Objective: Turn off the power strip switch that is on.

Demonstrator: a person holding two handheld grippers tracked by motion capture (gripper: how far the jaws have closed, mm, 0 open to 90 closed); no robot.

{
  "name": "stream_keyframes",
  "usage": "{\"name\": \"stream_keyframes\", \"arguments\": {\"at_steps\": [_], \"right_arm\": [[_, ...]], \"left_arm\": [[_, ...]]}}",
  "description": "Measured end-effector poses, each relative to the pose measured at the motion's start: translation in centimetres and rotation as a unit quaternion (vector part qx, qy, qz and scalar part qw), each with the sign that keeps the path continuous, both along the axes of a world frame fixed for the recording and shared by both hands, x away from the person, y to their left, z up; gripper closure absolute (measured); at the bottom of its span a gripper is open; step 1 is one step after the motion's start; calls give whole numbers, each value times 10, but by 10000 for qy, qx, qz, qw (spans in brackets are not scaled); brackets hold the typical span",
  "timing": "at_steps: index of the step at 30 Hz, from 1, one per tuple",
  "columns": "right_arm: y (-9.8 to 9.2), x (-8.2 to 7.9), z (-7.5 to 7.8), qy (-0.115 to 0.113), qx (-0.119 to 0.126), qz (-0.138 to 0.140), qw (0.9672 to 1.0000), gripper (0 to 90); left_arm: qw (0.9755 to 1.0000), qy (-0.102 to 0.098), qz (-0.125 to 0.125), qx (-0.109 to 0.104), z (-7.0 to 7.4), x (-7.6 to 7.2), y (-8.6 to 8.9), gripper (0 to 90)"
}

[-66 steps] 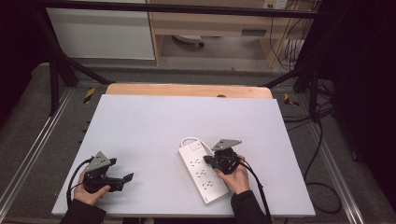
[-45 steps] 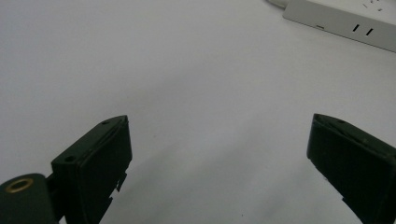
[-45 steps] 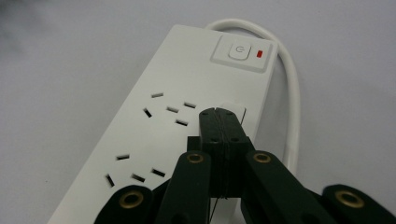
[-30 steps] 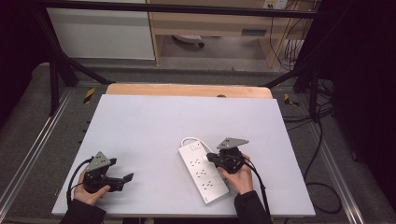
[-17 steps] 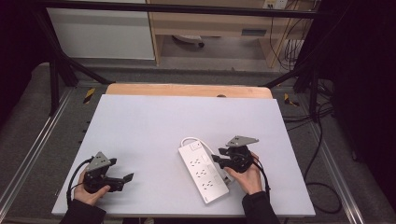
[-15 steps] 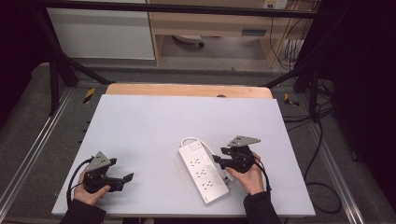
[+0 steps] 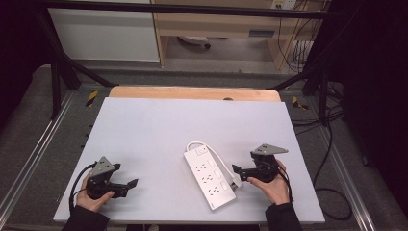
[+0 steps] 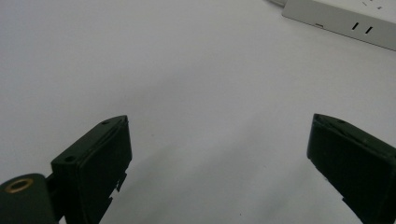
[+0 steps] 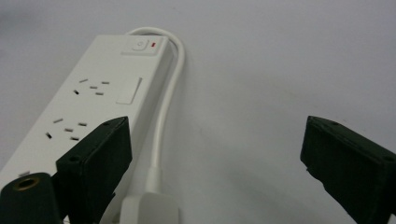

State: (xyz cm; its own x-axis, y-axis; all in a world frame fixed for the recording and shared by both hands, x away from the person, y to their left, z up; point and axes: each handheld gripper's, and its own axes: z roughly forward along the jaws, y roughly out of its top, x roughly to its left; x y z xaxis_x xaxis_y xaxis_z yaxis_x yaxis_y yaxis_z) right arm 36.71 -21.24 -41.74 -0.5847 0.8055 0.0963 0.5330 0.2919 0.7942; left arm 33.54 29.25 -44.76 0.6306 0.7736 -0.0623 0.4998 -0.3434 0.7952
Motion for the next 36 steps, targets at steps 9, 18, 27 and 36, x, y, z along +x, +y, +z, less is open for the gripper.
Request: {"name": "stream_keyframes", "arguments": {"at_steps": [9,18,27,36], "right_arm": [[-27,-10,-7,63,0,-132,9999,16],[-48,-17,-18,177,-123,-168,9996,7],[-65,-27,-31,221,-188,-118,9995,7],[-70,-33,-37,247,-319,-2,9992,7]], "left_arm": [[10000,13,-11,8,0,0,0,63],[10000,23,-18,10,-1,0,-1,63],[10000,39,-41,36,-1,0,-2,63],[9999,57,-81,40,-1,0,-3,63]]}}
